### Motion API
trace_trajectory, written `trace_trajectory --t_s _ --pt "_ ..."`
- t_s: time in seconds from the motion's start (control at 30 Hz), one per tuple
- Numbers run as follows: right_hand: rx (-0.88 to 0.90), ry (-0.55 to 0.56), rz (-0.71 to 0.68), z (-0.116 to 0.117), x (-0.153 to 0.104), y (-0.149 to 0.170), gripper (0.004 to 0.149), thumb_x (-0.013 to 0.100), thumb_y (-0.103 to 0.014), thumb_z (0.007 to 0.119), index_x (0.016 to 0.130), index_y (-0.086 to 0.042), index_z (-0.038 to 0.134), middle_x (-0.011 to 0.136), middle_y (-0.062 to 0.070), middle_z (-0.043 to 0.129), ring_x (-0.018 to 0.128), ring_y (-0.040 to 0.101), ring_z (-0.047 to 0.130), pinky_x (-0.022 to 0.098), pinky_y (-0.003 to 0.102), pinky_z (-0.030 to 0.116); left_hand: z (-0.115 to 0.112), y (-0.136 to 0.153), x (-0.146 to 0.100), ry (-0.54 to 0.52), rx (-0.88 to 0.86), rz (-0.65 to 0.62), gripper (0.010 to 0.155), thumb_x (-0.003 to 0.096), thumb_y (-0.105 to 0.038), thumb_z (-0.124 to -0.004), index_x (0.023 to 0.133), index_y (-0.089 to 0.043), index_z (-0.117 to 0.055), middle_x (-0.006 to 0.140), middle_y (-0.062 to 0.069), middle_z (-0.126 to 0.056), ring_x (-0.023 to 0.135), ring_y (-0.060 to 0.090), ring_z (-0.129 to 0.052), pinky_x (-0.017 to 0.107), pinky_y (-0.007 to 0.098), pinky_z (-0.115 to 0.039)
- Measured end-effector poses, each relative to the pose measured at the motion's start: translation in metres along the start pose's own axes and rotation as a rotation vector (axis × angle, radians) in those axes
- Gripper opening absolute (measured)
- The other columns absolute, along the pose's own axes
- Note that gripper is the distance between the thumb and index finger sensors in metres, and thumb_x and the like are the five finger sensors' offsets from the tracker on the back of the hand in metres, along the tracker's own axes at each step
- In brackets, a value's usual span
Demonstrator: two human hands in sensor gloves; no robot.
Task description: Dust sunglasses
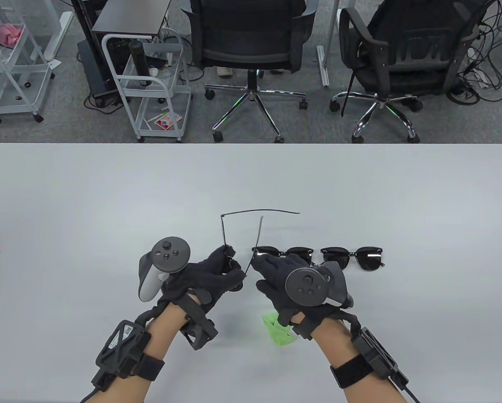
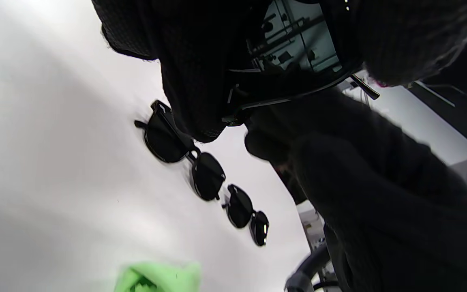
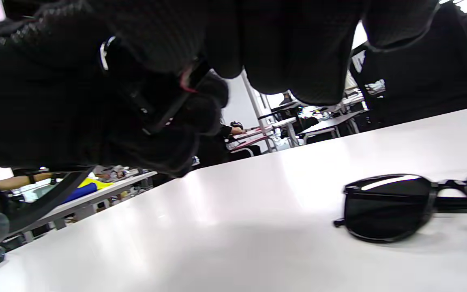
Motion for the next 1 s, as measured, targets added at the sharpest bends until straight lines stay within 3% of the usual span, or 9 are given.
trace_trajectory --t_s 0.1,0.17,0.3,0.43,0.57,0.77,0.87,1.0 --pt "-0.088 -0.001 -0.032 0.003 0.003 -0.012 0.058 0.044 -0.035 0.080 0.093 -0.004 0.075 0.095 0.020 0.085 0.076 0.041 0.096 0.058 0.065 0.069 -0.010 -0.007 0.000 0.015 0.047 -0.010 0.099 0.0319 -0.070 -0.078 0.107 -0.014 -0.048 0.099 0.004 -0.077 0.073 0.017 -0.110 0.070 0.041 -0.072" --pt "-0.149 -0.002 -0.042 0.000 0.003 -0.011 0.057 0.045 -0.036 0.080 0.093 -0.006 0.077 0.094 0.018 0.086 0.076 0.039 0.097 0.058 0.064 0.070 -0.008 -0.005 0.001 0.013 0.062 -0.011 0.099 0.0319 -0.071 -0.079 0.107 -0.014 -0.048 0.099 0.003 -0.077 0.074 0.016 -0.110 0.070 0.042 -0.072" --pt "-0.118 0.175 -0.030 -0.023 -0.004 -0.002 0.054 0.045 -0.040 0.080 0.090 -0.010 0.082 0.091 0.014 0.091 0.074 0.038 0.099 0.058 0.062 0.071 0.000 0.000 0.000 -0.040 0.122 0.015 0.098 0.0322 -0.069 -0.080 0.108 -0.015 -0.048 0.100 0.004 -0.076 0.074 0.020 -0.108 0.070 0.045 -0.070" --pt "-0.114 0.238 0.014 -0.038 -0.010 0.014 0.068 0.048 -0.050 0.072 0.104 -0.012 0.060 0.109 0.019 0.062 0.097 0.048 0.060 0.065 0.065 0.053 0.003 -0.003 0.000 -0.080 0.324 0.023 0.098 0.0318 -0.069 -0.080 0.108 -0.017 -0.048 0.100 0.003 -0.077 0.074 0.020 -0.108 0.070 0.046 -0.070" --pt "-0.068 0.198 0.130 -0.032 -0.012 0.038 0.081 0.050 -0.056 0.064 0.108 -0.005 0.039 0.114 0.024 0.039 0.100 0.053 0.035 0.064 0.068 0.037 -0.002 -0.008 0.000 -0.081 0.418 0.000 0.097 0.0313 -0.069 -0.080 0.108 -0.019 -0.048 0.101 0.001 -0.076 0.074 0.021 -0.107 0.071 0.047 -0.069" --pt "0.296 0.120 0.222 -0.013 -0.010 0.047 0.079 0.049 -0.054 0.064 0.104 0.001 0.048 0.109 0.028 0.054 0.097 0.056 0.050 0.061 0.071 0.039 -0.011 -0.014 0.001 -0.061 0.425 -0.030 0.097 0.0307 -0.069 -0.080 0.108 -0.020 -0.048 0.101 0.000 -0.076 0.075 0.020 -0.107 0.071 0.047 -0.069" --pt "0.412 0.069 0.188 -0.005 -0.006 0.039 0.074 0.050 -0.051 0.063 0.102 0.002 0.056 0.104 0.026 0.068 0.092 0.054 0.067 0.061 0.070 0.052 -0.012 -0.014 0.001 -0.052 0.414 -0.038 0.096 0.0307 -0.068 -0.081 0.108 -0.022 -0.048 0.101 0.000 -0.076 0.076 0.020 -0.106 0.071 0.047 -0.068" --pt "0.483 0.008 0.116 0.004 0.000 0.027 0.077 0.050 -0.053 0.059 0.102 0.003 0.052 0.105 0.026 0.065 0.094 0.053 0.065 0.061 0.070 0.055 -0.017 -0.017 0.003 -0.030 0.398 -0.054 0.097 0.0309 -0.068 -0.080 0.108 -0.020 -0.047 0.101 0.000 -0.076 0.076 0.020 -0.107 0.072 0.047 -0.069"
Point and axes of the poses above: the tracker on the back of each hand, its own y axis roughly to the little-finger side, its own x axis roughly from the wrist to the fingertips, z = x × y, the point moved 1 cm from there along x, roughly from the wrist to the fingertips
